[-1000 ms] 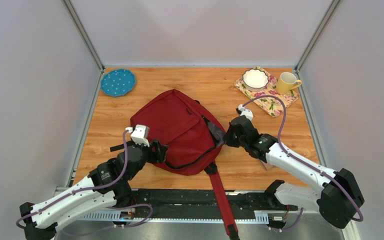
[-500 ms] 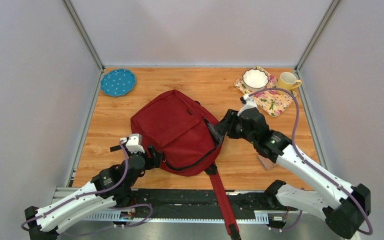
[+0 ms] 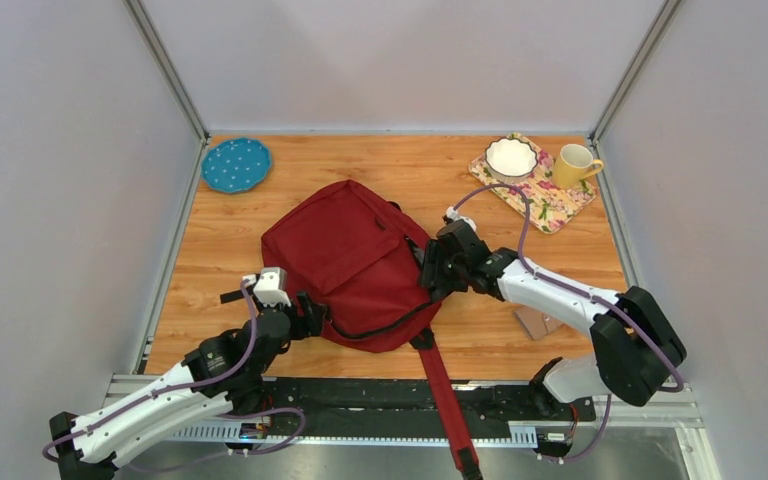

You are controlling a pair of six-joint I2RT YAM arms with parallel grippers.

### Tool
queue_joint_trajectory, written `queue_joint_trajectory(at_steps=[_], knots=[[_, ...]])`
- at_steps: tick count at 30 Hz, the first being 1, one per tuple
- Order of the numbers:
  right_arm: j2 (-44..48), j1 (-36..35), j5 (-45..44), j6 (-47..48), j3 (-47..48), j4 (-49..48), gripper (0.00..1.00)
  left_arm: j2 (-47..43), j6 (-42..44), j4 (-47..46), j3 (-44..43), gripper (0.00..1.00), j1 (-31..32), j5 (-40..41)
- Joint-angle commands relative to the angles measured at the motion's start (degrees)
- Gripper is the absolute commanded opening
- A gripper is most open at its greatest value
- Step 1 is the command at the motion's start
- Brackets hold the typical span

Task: Pack the student bag
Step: Zip the student bag at the center of the board.

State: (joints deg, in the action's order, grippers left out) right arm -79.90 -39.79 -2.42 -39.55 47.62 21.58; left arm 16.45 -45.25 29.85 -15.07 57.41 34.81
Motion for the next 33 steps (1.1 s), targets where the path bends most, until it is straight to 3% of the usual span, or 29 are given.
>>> queue_joint_trajectory(at_steps=[1, 12, 19, 28, 31, 32, 33], knots=[[-0.2, 1.1, 0.0, -1.0, -3.4, -2.9, 0.60, 0.6, 1.8, -0.5, -2.7, 0.77, 0.1, 0.2], [-1.1, 1.2, 18.2, -11.8, -13.9, -23.8, 0.64, 2.7, 1.6, -1.0, -2.6, 0.77, 0.1, -1.4], [6.3, 1.1, 18.4, -15.1, -12.9, -22.5, 0.65, 2.8, 1.6, -1.0, -2.5, 0.77, 0.1, -1.3], [1.9, 0.9, 20.7, -16.6, -12.4, -20.1, 0.65, 3.7, 2.2, -1.1, -3.3, 0.77, 0.1, -1.4], [2.2, 0.9, 20.7, -16.9, -12.6, -23.1, 0.49, 3.5, 2.0, -1.1, -3.3, 0.77, 0.1, -1.3], [2.7, 0.9, 20.3, -16.4, -12.1, -22.6, 0.37, 3.4, 2.1, -1.1, -3.3, 0.77, 0.1, -1.3], [4.2, 1.0, 19.8, -15.5, -10.5, -22.0, 0.32, 3.5, 2.0, -1.0, -3.4, 0.77, 0.1, -1.3]])
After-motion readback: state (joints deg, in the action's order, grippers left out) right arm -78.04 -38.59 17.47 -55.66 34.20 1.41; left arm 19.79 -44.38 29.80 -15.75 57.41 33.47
